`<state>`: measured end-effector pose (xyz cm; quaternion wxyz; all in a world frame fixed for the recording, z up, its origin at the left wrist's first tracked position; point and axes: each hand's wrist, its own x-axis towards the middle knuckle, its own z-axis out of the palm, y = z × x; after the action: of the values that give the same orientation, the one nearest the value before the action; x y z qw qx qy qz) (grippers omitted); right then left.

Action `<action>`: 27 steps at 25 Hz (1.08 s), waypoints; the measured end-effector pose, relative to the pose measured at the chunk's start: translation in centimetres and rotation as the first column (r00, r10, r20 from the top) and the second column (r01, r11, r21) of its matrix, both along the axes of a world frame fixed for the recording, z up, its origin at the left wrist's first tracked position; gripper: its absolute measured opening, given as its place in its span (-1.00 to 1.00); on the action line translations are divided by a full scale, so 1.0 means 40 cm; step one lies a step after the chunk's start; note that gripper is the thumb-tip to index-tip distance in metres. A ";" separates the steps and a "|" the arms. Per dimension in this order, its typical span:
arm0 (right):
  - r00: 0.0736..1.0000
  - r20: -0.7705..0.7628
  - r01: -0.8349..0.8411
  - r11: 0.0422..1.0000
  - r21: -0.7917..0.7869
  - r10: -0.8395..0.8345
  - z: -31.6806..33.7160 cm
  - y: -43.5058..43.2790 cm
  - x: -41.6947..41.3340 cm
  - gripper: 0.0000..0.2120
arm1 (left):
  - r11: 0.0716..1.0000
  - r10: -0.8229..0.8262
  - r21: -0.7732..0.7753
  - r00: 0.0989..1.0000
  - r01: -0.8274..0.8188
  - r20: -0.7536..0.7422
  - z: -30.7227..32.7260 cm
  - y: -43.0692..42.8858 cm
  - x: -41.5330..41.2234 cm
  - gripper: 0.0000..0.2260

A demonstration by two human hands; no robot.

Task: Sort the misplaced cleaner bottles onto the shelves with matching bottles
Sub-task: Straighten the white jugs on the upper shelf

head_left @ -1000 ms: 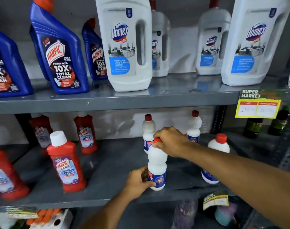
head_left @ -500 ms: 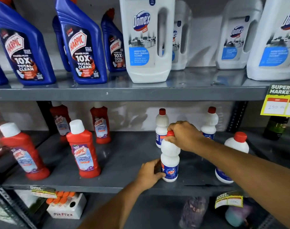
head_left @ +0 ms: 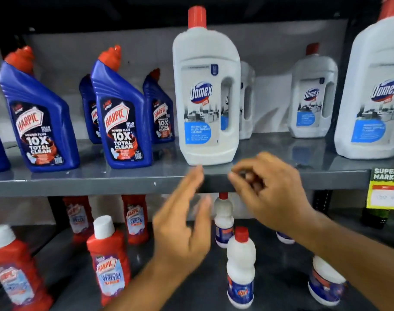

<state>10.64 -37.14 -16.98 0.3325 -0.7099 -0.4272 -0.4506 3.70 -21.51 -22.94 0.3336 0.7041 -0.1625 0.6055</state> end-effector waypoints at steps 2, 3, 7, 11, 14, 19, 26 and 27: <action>0.997 -0.065 -0.021 0.982 0.188 0.034 0.100 0.046 0.023 -0.78 | 0.983 -0.083 -0.162 0.996 0.086 0.024 0.170 0.017 -0.003 -0.58; 0.973 -0.216 -0.023 0.970 0.240 0.076 0.151 0.071 0.048 -0.64 | 0.957 -0.136 -0.267 0.988 0.113 -0.067 0.233 0.030 0.016 -0.54; 0.792 -0.609 0.023 0.994 0.111 0.050 0.220 0.139 0.160 -0.52 | 0.908 -0.241 -0.419 0.847 0.025 -0.473 0.330 0.069 0.114 -0.68; 0.757 -0.653 0.071 0.995 0.065 -0.011 0.202 0.130 0.163 -0.72 | 0.904 -0.286 -0.425 0.796 0.040 -0.533 0.329 0.044 0.131 -0.73; 0.750 -0.660 0.104 0.993 0.054 -0.043 0.214 0.090 0.166 -0.74 | 0.895 -0.335 -0.440 0.764 0.076 -0.551 0.346 0.010 0.134 -0.72; 0.721 -0.666 0.266 0.964 0.015 -0.189 0.220 0.029 0.184 -0.74 | 0.913 -0.349 -0.392 0.710 0.111 -0.612 0.347 -0.049 0.153 -0.74; 0.912 -0.331 0.349 0.881 0.319 -0.241 0.204 0.035 0.124 -0.51 | 0.970 -0.234 -0.188 0.798 0.154 -0.555 0.291 0.042 0.006 -0.40; 0.966 -0.119 0.259 0.873 0.414 -0.230 0.200 0.061 0.076 -0.57 | 0.974 -0.195 -0.191 0.875 0.121 -0.442 0.286 0.075 -0.048 -0.37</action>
<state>13.68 -34.71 -8.96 0.4336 -0.6829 -0.2139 -0.5476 1.79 -18.53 -11.48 0.4656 0.7826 -0.0878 0.4038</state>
